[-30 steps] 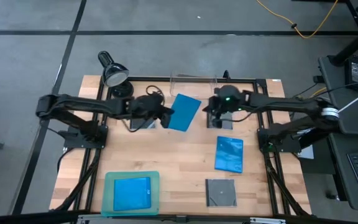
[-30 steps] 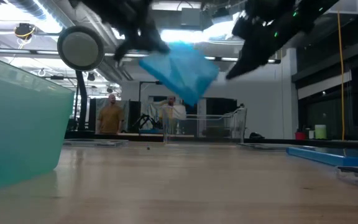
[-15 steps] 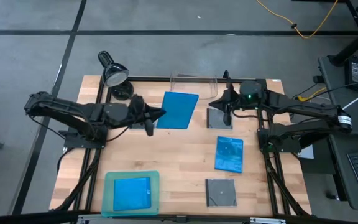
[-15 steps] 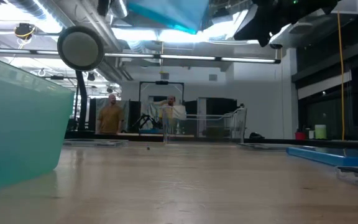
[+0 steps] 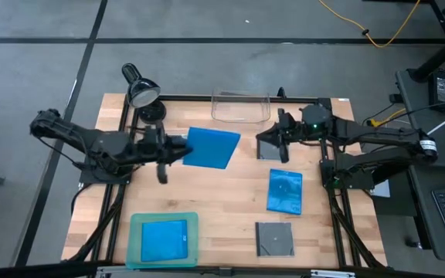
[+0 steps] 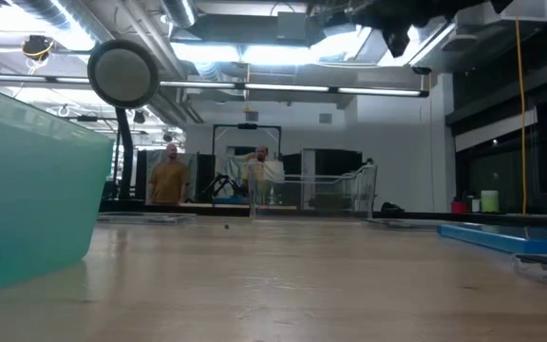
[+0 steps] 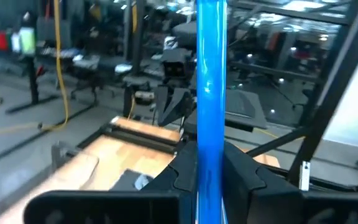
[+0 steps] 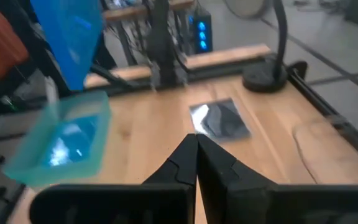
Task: Pick & place jewel cases by type
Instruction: Put the top blue CD case into the blue bin
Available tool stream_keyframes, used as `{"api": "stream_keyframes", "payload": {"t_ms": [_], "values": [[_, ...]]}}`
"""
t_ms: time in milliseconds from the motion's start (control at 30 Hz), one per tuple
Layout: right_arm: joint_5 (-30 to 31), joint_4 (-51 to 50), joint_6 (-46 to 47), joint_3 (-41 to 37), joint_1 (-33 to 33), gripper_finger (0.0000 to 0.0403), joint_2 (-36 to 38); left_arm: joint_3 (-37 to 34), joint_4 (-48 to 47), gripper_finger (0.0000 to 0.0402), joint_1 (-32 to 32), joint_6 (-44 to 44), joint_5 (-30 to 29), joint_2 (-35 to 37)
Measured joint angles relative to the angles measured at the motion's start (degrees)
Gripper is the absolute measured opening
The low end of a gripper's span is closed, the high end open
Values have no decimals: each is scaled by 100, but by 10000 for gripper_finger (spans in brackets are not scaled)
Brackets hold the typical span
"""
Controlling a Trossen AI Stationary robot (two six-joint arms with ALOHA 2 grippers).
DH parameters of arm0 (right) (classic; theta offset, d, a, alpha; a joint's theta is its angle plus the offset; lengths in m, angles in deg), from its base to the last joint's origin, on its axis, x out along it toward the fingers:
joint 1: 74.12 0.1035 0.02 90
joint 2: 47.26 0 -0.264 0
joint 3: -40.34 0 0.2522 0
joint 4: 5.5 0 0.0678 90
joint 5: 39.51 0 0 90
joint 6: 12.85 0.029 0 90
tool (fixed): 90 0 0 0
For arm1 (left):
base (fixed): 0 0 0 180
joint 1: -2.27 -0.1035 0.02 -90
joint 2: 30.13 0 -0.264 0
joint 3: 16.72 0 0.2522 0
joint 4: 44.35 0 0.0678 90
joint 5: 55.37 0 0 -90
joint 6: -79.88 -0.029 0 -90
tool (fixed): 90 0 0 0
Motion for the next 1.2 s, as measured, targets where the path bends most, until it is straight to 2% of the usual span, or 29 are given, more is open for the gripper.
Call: {"api": "stream_keyframes", "payload": {"t_ms": [300, 400, 533, 700, 800, 1133, 1200], "values": [[0, 710, 682, 2, 520, 12, 0, 2, -34, 31, 575, -1342, 1, 645], [0, 803, 866, 2, 656, 12, 0, 12, -40, 31, 771, -2121, -91, 771], [3, 833, 1024, 2, 785, 12, 0, 310, -121, 31, 994, -3400, -521, 749], [168, 875, 1024, 2, 865, 12, 0, 1027, -230, 32, 1238, -5343, -1040, 434], [217, 877, 1013, 2, 864, 12, 0, 1535, -255, 32, 1386, -6305, -1542, 169], [302, 873, 832, 2, 857, 12, 0, 2750, -255, 32, 1744, -9145, -3235, -994], [350, 873, 828, 2, 857, 12, 0, 2879, -279, 31, 1747, -9400, -3327, -1208]]}}
